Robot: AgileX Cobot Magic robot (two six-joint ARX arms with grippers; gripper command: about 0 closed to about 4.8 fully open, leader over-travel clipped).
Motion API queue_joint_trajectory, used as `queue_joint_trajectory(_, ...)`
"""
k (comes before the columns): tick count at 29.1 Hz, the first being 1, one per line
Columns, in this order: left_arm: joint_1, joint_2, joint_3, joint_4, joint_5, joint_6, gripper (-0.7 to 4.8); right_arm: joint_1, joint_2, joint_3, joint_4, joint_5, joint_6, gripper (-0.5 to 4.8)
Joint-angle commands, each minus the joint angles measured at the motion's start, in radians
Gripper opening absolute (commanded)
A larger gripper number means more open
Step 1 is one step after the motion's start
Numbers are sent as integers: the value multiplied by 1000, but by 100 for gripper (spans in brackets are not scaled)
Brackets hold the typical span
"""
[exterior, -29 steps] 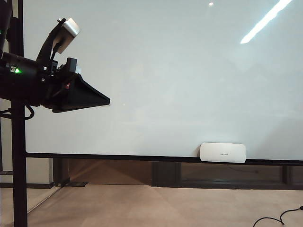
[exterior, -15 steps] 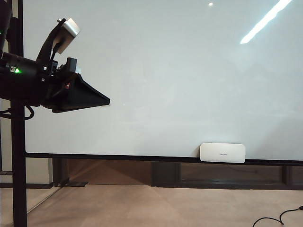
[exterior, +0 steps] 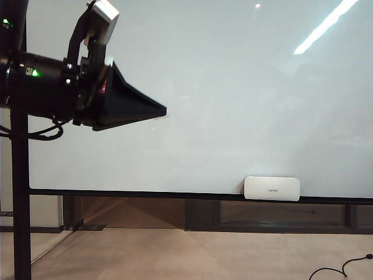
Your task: Reach to the right to find the marker pen, pick it up, and write the number 19 on the whiteboard.
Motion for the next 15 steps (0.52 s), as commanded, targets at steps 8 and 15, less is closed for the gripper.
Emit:
queue_joint_trajectory(8, -2, -152, 4, 17, -37, -56, -5, 22, -233, 4, -239, 198, -38, -4)
queue_joint_trajectory(15, -2, -356, 10, -96, -99, -40, -5, 29, -422, 4, -405, 247, -58, -4)
